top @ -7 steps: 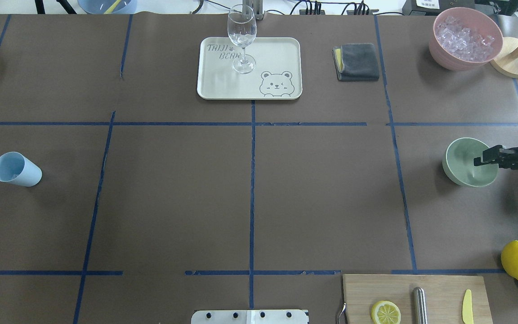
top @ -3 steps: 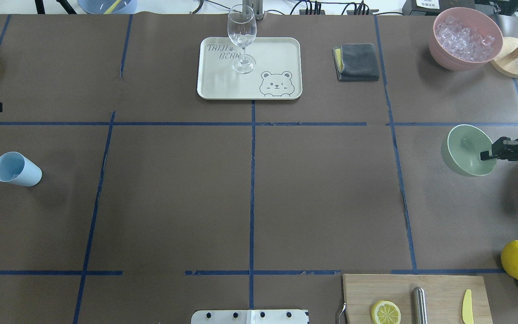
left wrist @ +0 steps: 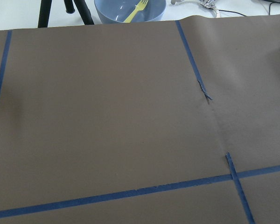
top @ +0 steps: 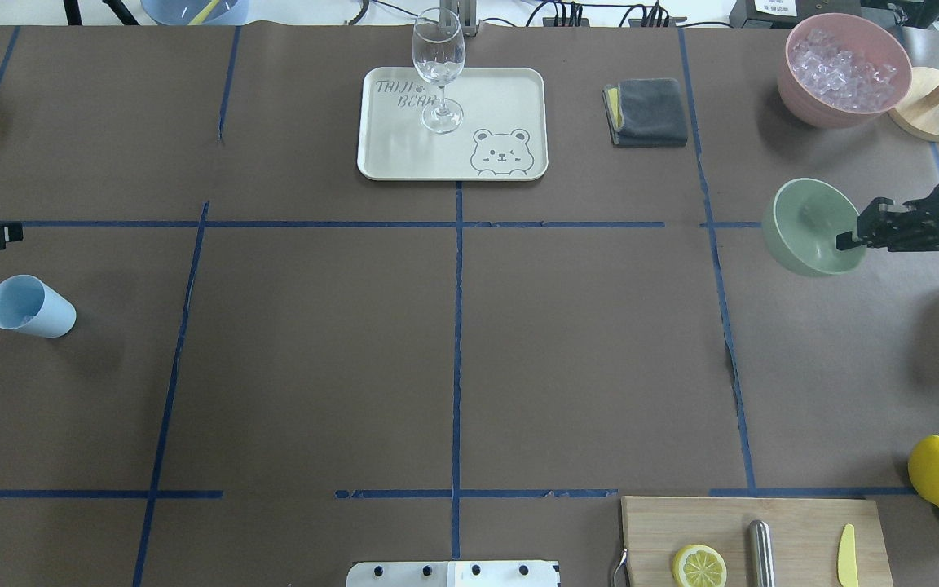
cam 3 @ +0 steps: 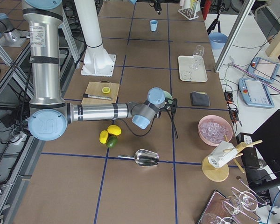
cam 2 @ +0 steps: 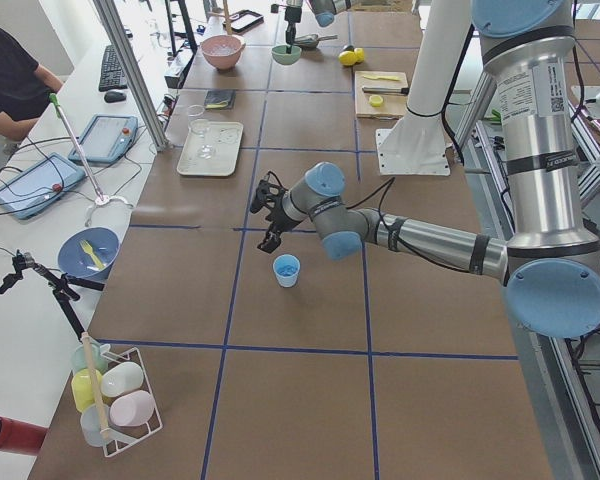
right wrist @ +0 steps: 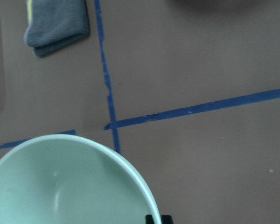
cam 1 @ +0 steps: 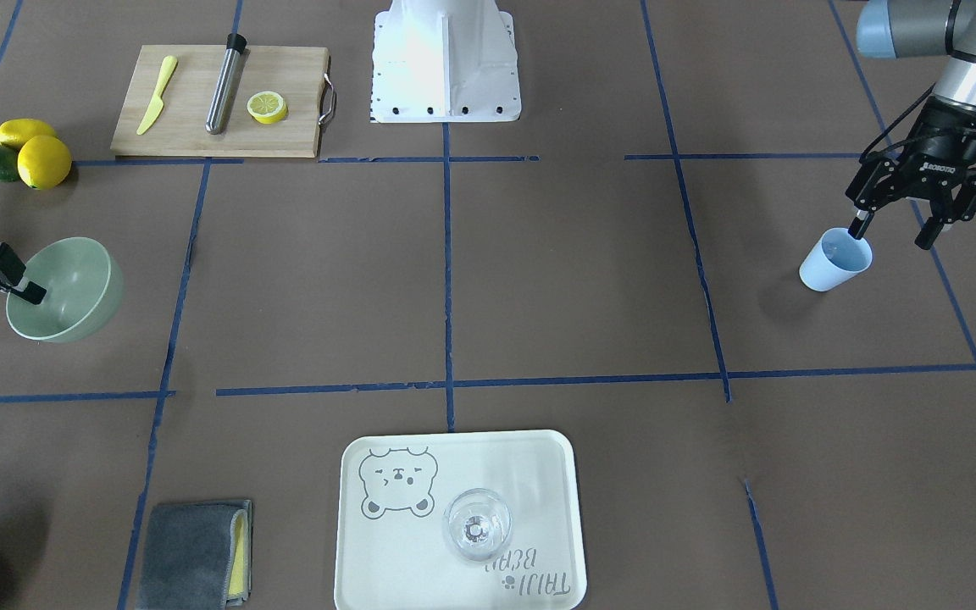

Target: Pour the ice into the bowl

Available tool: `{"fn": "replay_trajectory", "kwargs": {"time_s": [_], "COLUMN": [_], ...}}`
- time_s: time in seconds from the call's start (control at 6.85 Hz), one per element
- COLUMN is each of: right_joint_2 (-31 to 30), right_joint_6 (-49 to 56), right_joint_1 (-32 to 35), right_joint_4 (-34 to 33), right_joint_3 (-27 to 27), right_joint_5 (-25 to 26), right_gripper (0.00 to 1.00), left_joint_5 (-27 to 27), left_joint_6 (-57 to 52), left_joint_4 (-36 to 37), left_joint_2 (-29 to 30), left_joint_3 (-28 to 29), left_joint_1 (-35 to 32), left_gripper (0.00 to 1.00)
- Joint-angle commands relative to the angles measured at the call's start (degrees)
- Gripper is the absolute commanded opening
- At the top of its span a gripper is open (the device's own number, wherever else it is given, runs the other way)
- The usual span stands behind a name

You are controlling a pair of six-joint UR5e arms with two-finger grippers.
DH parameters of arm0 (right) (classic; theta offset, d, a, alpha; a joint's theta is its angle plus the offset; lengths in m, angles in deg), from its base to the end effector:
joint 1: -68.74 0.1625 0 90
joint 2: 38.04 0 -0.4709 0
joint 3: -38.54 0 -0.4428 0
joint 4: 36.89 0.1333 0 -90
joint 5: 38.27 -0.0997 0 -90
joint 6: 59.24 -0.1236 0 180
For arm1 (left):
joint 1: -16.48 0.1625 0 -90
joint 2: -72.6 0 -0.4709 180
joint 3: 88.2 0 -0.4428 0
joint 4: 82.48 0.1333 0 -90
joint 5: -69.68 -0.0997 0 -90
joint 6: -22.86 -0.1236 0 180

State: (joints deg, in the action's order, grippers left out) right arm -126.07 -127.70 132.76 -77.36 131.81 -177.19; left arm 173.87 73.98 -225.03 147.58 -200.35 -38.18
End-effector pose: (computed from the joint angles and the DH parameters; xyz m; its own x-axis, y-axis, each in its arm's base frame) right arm -0.2184 -0.5399 0.5581 0.3529 0.1734 0.9194 -0.2058 0.9730 -0.1046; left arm 0.1885 -0.4439 0.5368 0.6469 0.1398 -0.7497 0.3371 0.8294 0.4455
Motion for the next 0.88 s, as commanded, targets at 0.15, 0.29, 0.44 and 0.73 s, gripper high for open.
{"fn": "replay_trajectory", "kwargs": {"time_s": [0.15,0.29,0.44,0.73], "right_joint_2": [12.7,16.4,20.9,28.1], "right_joint_6": [-13.8,-16.8,-18.6,-19.2], "right_joint_1": [-8.2,-11.7,-14.8,-18.0], "right_joint_4": [-14.3,-18.9,-25.6,-36.8], "right_joint_3": [6.9,8.3,10.2,12.7], "right_joint_5": [4.6,8.4,11.6,14.3], "right_gripper": [0.0,0.0,0.0,0.0], "left_joint_5": [-14.2,-18.8,-26.0,-38.4], "left_joint_6": [2.0,3.0,7.9,17.1], "left_joint_4": [-8.5,-12.2,-14.4,-14.6], "left_joint_2": [-10.1,-12.1,-12.5,-12.6], "left_joint_3": [-2.6,-2.0,0.2,2.3], "left_joint_1": [8.7,11.2,17.7,29.9], "left_gripper": [0.98,0.98,0.98,0.98]}}
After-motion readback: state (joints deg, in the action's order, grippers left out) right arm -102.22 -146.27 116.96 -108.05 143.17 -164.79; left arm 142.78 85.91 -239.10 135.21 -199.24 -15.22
